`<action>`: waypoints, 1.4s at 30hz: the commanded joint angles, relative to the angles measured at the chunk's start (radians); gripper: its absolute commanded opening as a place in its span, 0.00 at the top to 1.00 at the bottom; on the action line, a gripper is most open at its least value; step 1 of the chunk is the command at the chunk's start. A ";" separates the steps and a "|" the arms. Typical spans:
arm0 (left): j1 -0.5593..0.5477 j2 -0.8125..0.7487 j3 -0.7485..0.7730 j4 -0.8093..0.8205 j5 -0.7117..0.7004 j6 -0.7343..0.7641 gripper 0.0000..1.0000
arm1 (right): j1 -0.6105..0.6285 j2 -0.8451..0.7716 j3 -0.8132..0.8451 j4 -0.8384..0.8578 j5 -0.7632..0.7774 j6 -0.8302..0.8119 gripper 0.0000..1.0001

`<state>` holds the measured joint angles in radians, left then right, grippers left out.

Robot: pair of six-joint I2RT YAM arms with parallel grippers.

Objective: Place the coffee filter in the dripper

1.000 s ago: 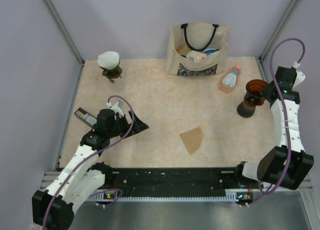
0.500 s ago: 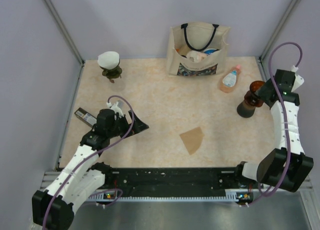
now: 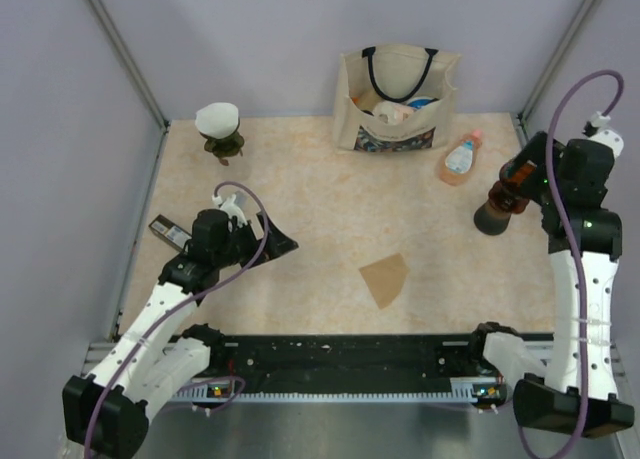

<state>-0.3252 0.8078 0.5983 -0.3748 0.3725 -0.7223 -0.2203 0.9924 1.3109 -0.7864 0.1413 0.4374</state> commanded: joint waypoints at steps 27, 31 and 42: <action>-0.354 0.496 0.090 0.297 -0.058 -0.134 0.06 | 1.035 -0.008 -0.536 0.205 0.283 0.286 0.01; -0.402 0.628 0.164 0.330 -0.057 -0.137 0.11 | 0.972 -0.008 -0.627 0.280 0.239 0.346 0.01; -0.453 0.873 0.296 0.401 -0.064 -0.178 0.45 | 0.891 -0.029 -0.872 0.499 0.034 0.527 0.02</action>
<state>-0.7635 1.6390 0.8509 -0.0357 0.3305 -0.8845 0.6777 1.0042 0.5156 -0.4065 0.2417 0.8600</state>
